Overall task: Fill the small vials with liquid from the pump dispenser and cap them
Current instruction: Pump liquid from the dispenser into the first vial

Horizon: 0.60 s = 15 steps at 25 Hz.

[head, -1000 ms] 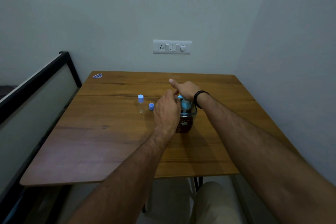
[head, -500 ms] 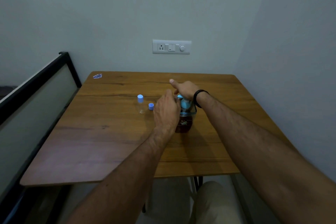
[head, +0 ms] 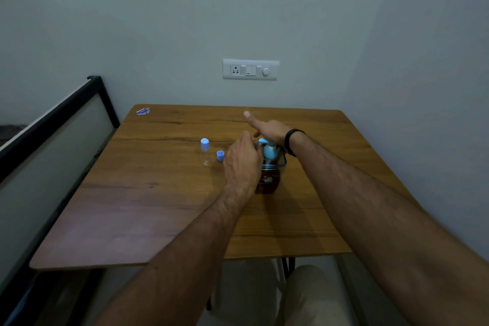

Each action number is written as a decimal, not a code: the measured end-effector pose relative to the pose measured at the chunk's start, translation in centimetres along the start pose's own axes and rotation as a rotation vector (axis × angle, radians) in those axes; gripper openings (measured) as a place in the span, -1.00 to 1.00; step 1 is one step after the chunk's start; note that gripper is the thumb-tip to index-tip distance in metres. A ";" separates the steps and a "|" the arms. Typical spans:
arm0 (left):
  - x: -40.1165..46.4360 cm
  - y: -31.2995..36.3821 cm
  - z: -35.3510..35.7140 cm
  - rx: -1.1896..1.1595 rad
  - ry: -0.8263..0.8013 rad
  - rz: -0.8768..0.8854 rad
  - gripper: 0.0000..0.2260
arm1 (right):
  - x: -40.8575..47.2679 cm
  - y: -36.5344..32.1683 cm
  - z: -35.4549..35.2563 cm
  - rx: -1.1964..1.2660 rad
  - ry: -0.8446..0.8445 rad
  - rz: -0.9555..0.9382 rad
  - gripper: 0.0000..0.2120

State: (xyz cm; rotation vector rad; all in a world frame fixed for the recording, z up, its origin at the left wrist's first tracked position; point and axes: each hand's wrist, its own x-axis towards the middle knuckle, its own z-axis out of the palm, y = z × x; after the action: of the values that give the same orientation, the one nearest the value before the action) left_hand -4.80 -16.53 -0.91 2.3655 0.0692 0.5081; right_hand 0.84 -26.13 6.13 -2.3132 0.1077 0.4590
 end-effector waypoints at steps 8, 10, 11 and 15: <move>-0.2 0.4 -0.3 0.014 -0.010 -0.005 -0.88 | 0.2 0.2 0.5 -0.038 0.109 -0.070 -0.39; -0.2 0.5 -0.5 0.002 -0.006 -0.006 -0.87 | -0.3 0.1 0.1 -0.014 0.023 -0.025 -0.20; -0.2 0.6 -0.6 -0.006 -0.006 -0.008 -0.88 | -0.5 0.0 0.0 0.003 -0.004 -0.006 -0.11; -0.3 0.6 -0.6 0.002 -0.007 -0.011 -0.87 | 0.0 0.2 0.6 -0.011 0.107 -0.058 -0.28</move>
State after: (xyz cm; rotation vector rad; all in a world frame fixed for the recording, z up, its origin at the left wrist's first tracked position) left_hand -5.33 -16.63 -0.22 2.3670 0.0790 0.4952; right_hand 0.64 -25.83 5.55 -2.3451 0.0899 0.3073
